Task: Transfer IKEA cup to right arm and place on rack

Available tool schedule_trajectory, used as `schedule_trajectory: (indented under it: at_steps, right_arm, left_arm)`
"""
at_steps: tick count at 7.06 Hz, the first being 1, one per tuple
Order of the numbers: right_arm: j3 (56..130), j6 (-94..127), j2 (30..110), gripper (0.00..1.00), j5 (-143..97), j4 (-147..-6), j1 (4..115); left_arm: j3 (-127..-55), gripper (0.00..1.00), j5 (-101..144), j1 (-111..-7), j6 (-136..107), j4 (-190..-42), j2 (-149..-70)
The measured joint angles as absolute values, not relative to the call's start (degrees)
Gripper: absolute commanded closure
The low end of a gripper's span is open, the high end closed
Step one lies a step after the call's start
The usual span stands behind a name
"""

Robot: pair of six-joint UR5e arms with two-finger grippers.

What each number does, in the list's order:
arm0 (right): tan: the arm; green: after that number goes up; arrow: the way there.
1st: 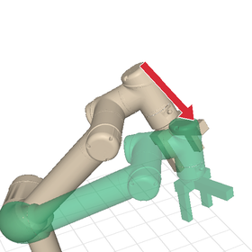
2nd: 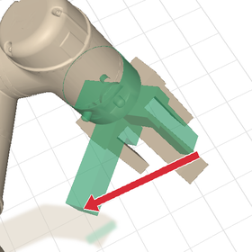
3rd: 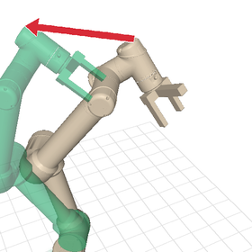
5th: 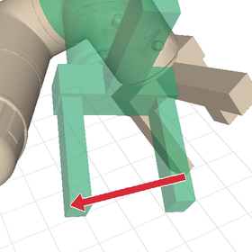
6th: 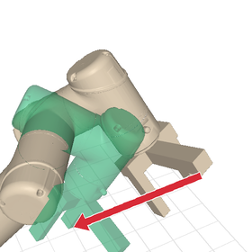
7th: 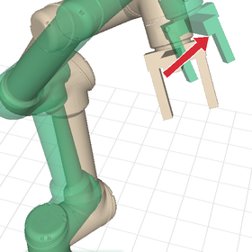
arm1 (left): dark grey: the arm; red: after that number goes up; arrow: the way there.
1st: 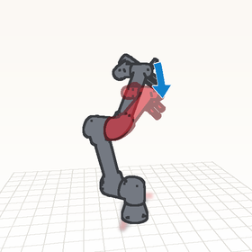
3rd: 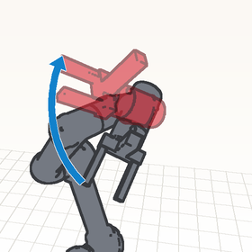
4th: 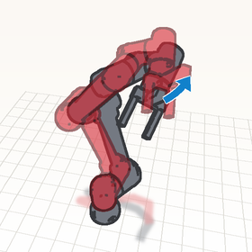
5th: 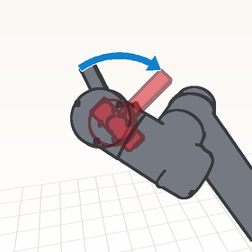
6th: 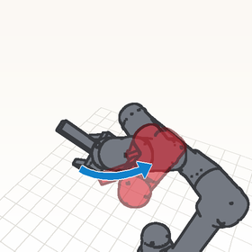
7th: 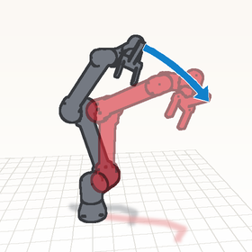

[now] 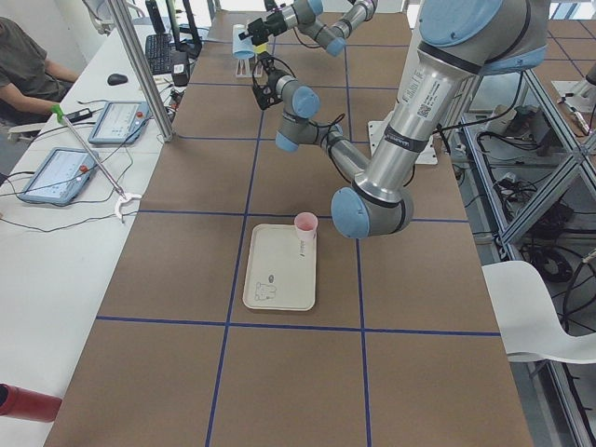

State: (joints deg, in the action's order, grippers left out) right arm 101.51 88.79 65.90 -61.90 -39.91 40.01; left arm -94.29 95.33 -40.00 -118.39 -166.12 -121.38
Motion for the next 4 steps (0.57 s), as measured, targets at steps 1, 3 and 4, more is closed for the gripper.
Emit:
schedule_trajectory:
  at_steps: [1, 3, 4]
  right_arm:
    - [101.54, 85.49, 66.07, 1.0, -60.41, -44.15, 41.39]
    - [102.22, 78.17, 67.51, 1.0, -57.64, -50.9, 44.04]
    - [103.46, 73.25, 70.41, 1.0, -56.78, -52.93, 44.95]
  left_arm:
    - [-96.76, 0.0, 97.1, -40.97, -112.95, -160.19, -120.17]
    - [-100.72, 0.0, 101.78, -44.01, -103.58, -152.72, -116.02]
    - [-102.21, 0.0, 104.46, -46.04, -98.29, -151.3, -112.44]
